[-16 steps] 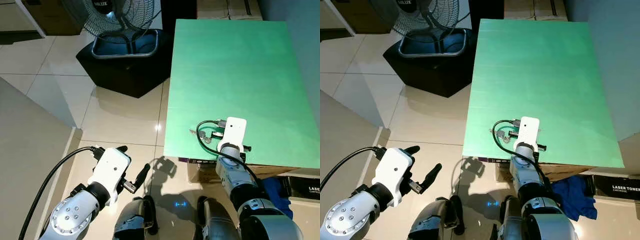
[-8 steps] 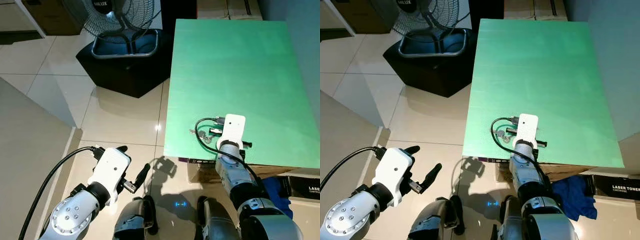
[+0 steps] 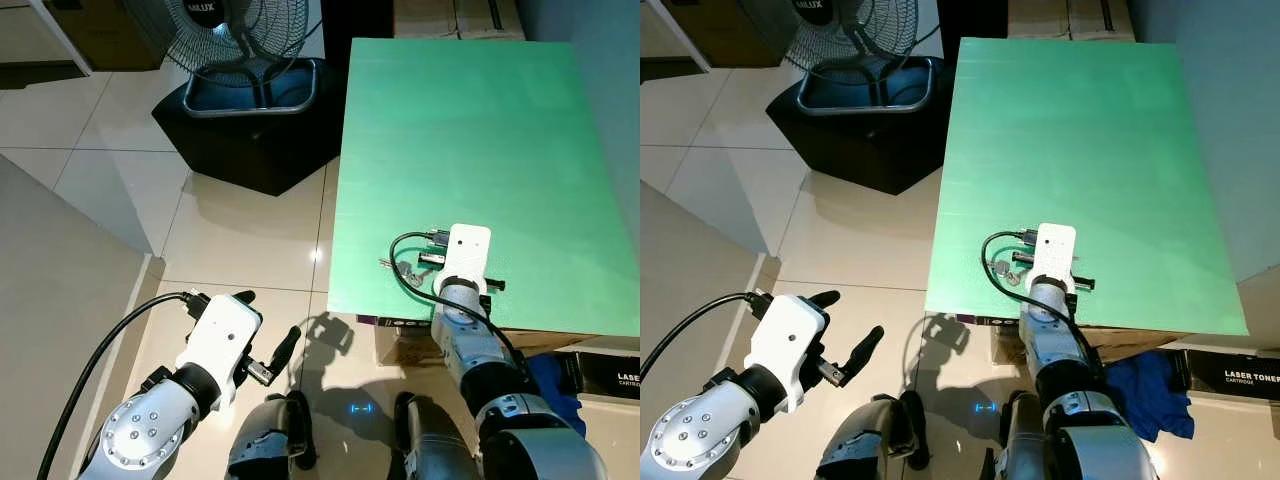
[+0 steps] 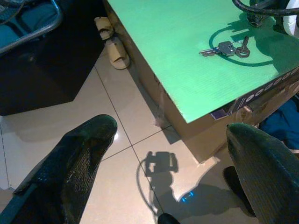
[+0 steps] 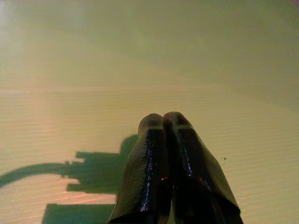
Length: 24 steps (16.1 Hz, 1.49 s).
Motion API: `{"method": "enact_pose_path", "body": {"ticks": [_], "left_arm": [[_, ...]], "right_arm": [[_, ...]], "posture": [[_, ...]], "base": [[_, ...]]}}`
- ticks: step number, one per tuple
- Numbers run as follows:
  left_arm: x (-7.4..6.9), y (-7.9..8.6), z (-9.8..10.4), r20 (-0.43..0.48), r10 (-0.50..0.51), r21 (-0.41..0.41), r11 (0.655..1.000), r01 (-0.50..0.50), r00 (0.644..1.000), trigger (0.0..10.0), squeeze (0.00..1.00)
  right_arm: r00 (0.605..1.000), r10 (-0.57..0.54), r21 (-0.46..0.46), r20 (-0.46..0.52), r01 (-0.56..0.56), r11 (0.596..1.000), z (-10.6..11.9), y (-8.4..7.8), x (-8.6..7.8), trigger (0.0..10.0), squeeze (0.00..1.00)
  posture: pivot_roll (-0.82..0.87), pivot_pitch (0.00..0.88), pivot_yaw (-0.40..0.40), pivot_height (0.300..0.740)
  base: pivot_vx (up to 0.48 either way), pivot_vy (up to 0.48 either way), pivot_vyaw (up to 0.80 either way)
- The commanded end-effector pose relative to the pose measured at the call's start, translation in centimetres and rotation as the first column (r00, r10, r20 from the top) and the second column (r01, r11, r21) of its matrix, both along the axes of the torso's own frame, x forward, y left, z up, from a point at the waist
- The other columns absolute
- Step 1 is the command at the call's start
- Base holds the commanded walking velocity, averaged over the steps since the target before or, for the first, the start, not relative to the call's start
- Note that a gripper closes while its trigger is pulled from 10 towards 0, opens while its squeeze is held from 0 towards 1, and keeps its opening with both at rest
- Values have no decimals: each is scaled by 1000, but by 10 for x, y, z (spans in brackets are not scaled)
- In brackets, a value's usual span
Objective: Hang keys on a hook
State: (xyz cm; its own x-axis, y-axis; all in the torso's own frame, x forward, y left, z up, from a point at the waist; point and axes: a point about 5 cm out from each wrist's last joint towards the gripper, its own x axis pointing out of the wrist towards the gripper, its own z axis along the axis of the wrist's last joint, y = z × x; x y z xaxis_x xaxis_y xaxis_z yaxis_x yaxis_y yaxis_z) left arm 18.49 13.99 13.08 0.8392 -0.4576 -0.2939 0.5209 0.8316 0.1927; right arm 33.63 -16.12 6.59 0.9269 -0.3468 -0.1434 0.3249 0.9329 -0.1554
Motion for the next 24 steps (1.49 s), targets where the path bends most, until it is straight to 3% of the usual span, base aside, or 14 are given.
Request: {"method": "enact_pose_path", "body": {"ticks": [1,6,7,12,13,14,16,17,18,24], "left_arm": [[-2,2,-3,-16,7,13,1000,-7,1000,10000,0],[-2,3,-3,-17,7,15,1000,-7,1000,10000,0],[-3,3,-3,-17,8,16,1000,-7,1000,10000,0],[-3,3,-3,-19,7,17,1000,-7,1000,10000,0],[-4,3,-3,-20,6,17,1000,-6,1000,10000,0],[-4,3,-3,-20,6,17,1000,-5,1000,10000,0],[-4,3,-3,-20,5,17,1000,-4,1000,10000,0],[-3,3,-3,-20,4,17,1000,-4,1000,10000,0],[-4,3,-2,-19,5,17,1000,-4,1000,10000,0],[-5,3,-2,-21,7,18,1000,-6,1000,10000,0]], "right_arm": [[999,7,4,-45,-7,1000,-8,4,-3,10000,0],[997,-20,27,-76,22,999,-14,5,-7,10000,0],[996,-36,42,-83,39,998,-16,3,-8,10000,1000],[994,-48,36,-97,52,998,-19,2,-10,10000,1000],[993,-55,30,-106,58,998,-20,1,-10,10000,345],[992,-57,24,-115,60,998,-20,0,-10,10000,0],[991,-66,14,-113,68,998,-20,-2,-10,10000,0],[992,-57,20,-110,59,998,-20,-1,-10,7569,0],[993,-43,30,-106,47,998,-20,0,-10,0,0],[996,-25,46,-82,29,999,-20,2,-11,0,0]], "posture": [[42,312,119,713],[47,316,123,713],[48,317,123,713],[51,319,125,713],[51,321,127,713],[50,321,127,713],[50,321,127,713],[49,321,127,713],[51,323,127,713],[53,327,125,713]], "base": [[0,0,0],[0,0,0],[0,0,0],[0,0,0],[0,0,0],[0,0,0],[0,0,0],[0,0,0],[0,0,0],[0,0,0]]}}
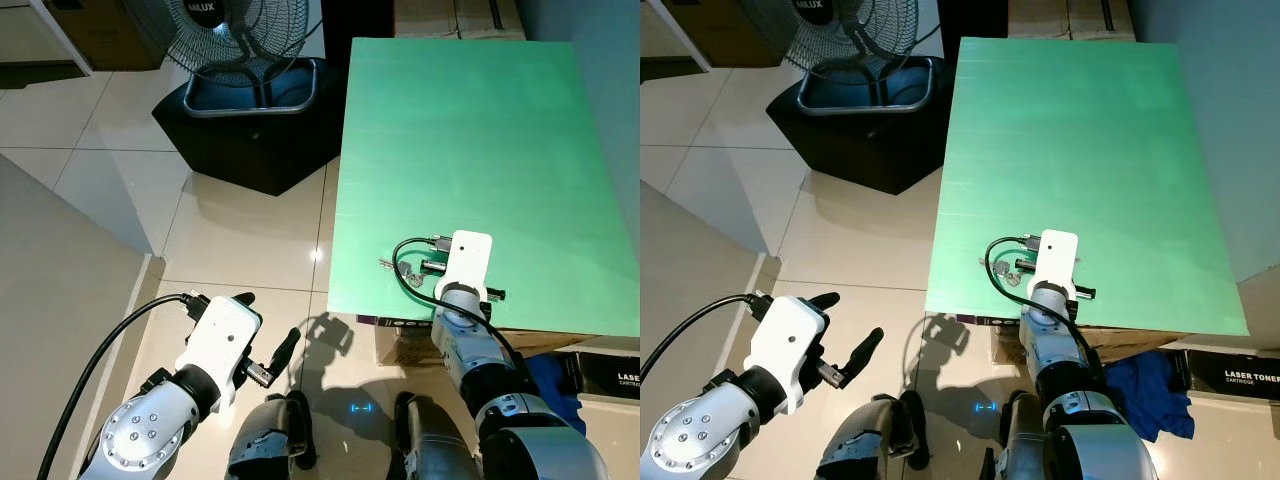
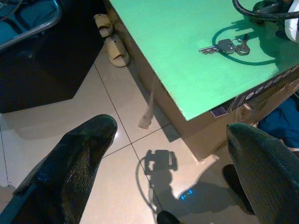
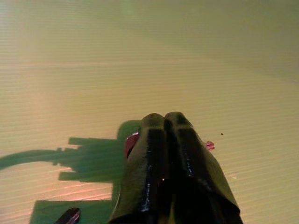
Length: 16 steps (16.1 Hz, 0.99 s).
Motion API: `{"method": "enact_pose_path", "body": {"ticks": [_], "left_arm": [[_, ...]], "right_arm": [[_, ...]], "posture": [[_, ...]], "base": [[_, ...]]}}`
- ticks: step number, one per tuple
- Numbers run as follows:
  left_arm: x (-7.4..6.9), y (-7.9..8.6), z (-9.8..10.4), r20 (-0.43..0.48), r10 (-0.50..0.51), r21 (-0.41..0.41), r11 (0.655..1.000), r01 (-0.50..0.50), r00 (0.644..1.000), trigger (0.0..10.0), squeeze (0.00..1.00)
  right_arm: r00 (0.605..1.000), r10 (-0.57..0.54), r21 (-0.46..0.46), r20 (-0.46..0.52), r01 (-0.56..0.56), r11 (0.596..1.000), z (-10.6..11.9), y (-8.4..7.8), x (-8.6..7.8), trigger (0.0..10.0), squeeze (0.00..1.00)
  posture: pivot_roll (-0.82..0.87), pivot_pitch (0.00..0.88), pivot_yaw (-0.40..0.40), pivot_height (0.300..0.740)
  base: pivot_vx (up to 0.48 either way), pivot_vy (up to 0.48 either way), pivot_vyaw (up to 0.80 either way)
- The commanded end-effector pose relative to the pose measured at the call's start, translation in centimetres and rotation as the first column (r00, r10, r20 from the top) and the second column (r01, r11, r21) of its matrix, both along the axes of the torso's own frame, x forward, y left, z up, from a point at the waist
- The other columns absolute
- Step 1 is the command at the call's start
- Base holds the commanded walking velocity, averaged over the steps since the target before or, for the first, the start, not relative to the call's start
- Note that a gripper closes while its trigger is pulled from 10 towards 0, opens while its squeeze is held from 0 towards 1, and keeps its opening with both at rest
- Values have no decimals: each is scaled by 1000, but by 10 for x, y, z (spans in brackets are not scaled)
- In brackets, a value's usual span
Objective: Hang keys on a hook
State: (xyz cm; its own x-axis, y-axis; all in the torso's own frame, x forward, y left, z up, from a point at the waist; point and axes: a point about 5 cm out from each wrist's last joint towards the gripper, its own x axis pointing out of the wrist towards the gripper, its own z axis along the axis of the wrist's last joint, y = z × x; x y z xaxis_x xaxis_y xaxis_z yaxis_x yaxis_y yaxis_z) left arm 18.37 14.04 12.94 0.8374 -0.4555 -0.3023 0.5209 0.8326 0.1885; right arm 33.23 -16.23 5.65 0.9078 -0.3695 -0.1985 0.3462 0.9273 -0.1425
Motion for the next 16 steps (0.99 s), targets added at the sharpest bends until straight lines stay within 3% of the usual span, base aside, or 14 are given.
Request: {"method": "enact_pose_path", "body": {"ticks": [1,3,6,10,12,13,14,16], "left_arm": [[-4,3,-1,-11,4,17,1000,-4,1000,10000,0],[-3,3,-1,-11,4,16,1000,-4,1000,10000,0],[-2,2,0,-10,4,15,1000,-4,1000,10000,0],[-1,0,0,-9,3,11,1000,-3,1000,10000,0],[-1,1,0,-10,6,11,1000,-5,1000,10000,0],[-1,0,0,-9,6,11,1000,-6,1000,10000,0],[-1,0,0,-9,6,11,1000,-6,1000,10000,0],[-2,1,1,-9,7,11,1000,-7,1000,10000,0]], "right_arm": [[1000,5,15,-20,-4,1000,-9,4,-7,0,0],[1000,11,9,2,-11,1000,-5,5,-5,0,0],[983,81,-61,166,-72,996,34,15,10,0,0],[982,66,-36,176,-61,998,38,14,13,0,0],[993,27,-41,114,-23,999,31,10,11,0,0],[996,7,-28,93,-5,1000,27,7,10,10000,686],[997,-1,-13,81,3,1000,24,6,8,10000,1000],[998,-13,1,59,13,1000,18,6,5,10000,1000]], "posture": [[53,327,125,713],[53,327,125,713],[49,336,126,713],[46,336,122,713],[47,334,121,713],[47,331,121,713],[48,332,120,713],[50,329,121,713]], "base": [[0,0,0],[0,0,0],[0,0,0],[0,0,0],[0,0,0],[0,0,0],[0,0,0],[0,0,0]]}}
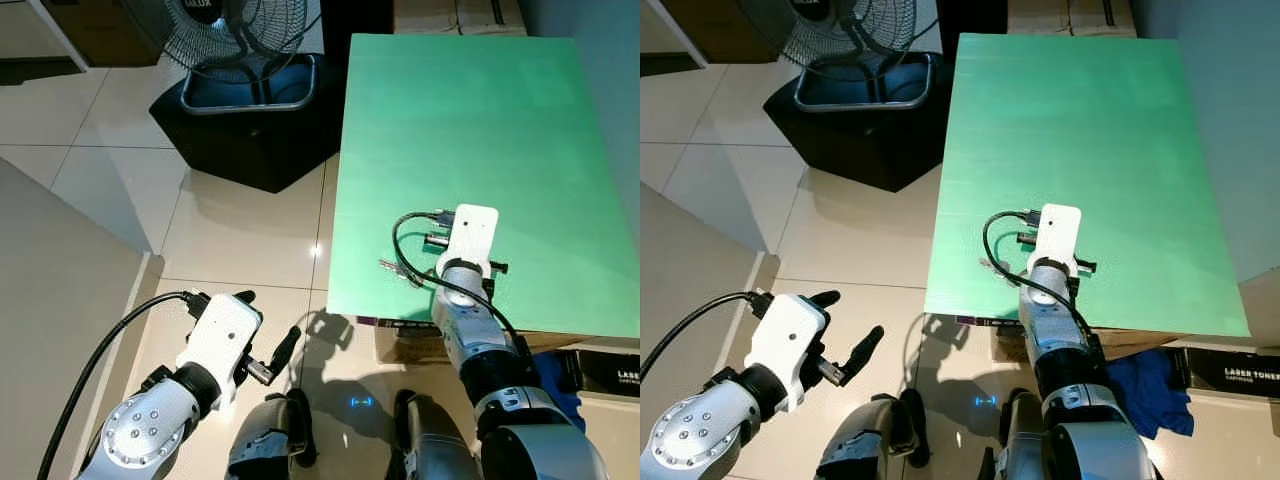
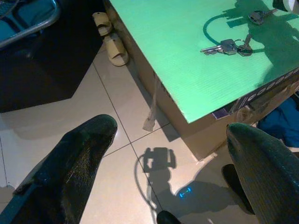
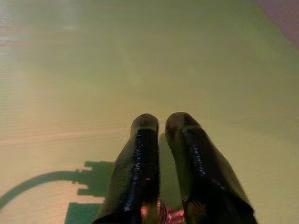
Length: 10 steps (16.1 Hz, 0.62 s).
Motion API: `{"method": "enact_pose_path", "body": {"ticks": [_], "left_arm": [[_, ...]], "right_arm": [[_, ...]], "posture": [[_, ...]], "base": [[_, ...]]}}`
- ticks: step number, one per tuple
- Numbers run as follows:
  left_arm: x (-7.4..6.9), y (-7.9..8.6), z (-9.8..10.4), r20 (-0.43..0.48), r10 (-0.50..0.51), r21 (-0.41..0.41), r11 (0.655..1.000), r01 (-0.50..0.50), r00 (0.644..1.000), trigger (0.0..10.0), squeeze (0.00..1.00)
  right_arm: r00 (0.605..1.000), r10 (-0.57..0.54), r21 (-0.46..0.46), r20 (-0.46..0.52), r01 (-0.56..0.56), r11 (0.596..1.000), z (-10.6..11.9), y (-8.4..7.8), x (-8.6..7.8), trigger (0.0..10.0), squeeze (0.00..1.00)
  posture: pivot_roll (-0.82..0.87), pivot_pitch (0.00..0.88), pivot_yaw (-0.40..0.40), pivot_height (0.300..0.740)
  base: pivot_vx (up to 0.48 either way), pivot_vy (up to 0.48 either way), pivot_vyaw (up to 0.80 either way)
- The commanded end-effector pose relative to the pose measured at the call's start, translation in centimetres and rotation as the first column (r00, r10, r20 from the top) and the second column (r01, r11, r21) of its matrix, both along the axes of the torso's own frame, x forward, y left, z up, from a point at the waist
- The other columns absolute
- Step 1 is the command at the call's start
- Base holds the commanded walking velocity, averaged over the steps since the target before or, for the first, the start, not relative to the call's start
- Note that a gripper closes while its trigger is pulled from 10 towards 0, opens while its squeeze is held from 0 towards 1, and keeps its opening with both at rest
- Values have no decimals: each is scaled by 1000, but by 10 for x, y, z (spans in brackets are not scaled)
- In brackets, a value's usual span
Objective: Hang keys on a hook
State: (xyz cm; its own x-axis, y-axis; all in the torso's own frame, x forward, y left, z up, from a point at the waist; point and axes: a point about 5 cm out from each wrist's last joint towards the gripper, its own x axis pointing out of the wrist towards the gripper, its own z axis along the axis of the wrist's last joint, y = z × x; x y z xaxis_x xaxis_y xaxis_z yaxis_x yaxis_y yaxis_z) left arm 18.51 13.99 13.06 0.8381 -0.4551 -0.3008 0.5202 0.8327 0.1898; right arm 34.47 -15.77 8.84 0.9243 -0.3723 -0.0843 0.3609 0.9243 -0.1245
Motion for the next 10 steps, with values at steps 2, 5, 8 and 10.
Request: {"method": "enact_pose_path", "body": {"ticks": [2,5,8,10], "left_arm": [[-4,2,-1,-11,7,11,1000,-7,1000,10000,0],[-3,3,-1,-10,8,15,1000,-8,1000,10000,0],[-3,3,-2,-8,9,15,1000,-9,1000,10000,0],[-3,2,-2,-8,9,16,1000,-9,1000,10000,0]], "right_arm": [[997,-20,36,-81,23,999,-20,2,-10,10000,1000],[995,-24,57,-100,30,998,-24,3,-11,10000,1000],[994,-27,52,-108,32,998,-25,3,-11,10000,1000],[993,-28,46,-115,34,998,-26,1,-11,10000,1000]], "posture": [[51,326,121,713],[51,322,121,713],[52,314,118,713],[55,313,117,713]], "base": [[0,0,0],[0,0,0],[0,0,0],[0,0,0]]}}
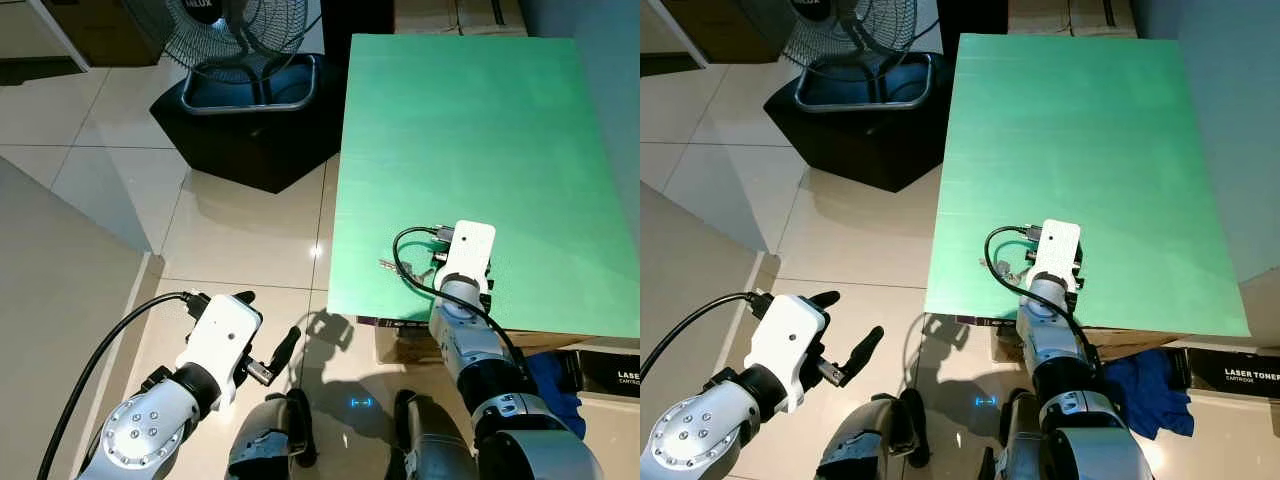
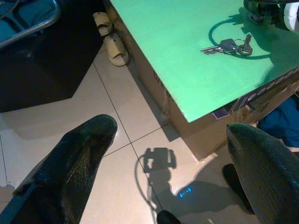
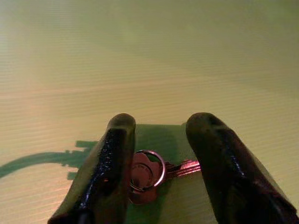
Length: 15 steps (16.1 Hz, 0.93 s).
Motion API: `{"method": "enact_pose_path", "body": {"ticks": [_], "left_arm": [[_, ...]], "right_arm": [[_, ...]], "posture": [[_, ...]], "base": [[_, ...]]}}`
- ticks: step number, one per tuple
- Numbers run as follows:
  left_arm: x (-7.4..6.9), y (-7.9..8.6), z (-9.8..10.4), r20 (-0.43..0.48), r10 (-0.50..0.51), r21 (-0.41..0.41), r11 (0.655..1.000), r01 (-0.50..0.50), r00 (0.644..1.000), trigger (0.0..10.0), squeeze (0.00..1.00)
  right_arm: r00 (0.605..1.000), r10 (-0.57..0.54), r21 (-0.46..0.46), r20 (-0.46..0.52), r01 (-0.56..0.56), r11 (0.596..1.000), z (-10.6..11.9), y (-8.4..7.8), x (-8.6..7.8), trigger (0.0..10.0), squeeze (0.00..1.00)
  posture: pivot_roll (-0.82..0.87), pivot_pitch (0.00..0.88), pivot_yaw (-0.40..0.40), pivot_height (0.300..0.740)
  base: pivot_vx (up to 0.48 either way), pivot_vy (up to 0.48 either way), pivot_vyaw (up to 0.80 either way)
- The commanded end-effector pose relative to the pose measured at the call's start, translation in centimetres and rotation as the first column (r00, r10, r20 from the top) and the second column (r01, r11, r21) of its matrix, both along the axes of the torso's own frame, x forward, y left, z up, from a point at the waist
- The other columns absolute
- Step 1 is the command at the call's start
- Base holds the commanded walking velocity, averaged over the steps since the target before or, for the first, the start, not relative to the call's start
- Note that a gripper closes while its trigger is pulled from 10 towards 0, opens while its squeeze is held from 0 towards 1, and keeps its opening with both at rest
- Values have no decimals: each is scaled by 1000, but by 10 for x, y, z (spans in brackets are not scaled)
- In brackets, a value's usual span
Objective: Hang keys on a hook
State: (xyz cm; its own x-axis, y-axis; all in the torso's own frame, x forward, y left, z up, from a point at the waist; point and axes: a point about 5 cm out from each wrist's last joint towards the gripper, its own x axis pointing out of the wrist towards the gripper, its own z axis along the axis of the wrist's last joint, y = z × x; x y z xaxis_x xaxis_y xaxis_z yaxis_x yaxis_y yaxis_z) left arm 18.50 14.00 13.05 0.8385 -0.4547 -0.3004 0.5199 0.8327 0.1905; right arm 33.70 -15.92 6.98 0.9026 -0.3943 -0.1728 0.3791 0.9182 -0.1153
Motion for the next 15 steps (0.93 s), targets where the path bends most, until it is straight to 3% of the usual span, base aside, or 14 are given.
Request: {"method": "enact_pose_path", "body": {"ticks": [1,2,14,15], "left_arm": [[-3,2,-2,-9,10,16,1000,-9,1000,10000,0],[-3,2,-2,-9,10,16,1000,-10,1000,10000,0],[-4,5,-3,-11,11,20,1000,-11,1000,10000,0],[-5,5,-3,-12,10,21,1000,-10,1000,10000,0]], "right_arm": [[999,0,-1,-49,0,1000,-9,2,-4,10000,1000],[998,-1,-6,-64,0,1000,-11,2,-4,10000,0],[991,13,-23,-136,-17,1000,-28,2,-11,10000,0],[990,18,-18,-138,-21,1000,-30,3,-13,314,0]], "posture": [[56,313,116,713],[56,310,117,713],[61,316,120,713],[62,318,122,713]], "base": [[0,0,0],[0,0,0],[0,0,0],[0,0,0]]}}
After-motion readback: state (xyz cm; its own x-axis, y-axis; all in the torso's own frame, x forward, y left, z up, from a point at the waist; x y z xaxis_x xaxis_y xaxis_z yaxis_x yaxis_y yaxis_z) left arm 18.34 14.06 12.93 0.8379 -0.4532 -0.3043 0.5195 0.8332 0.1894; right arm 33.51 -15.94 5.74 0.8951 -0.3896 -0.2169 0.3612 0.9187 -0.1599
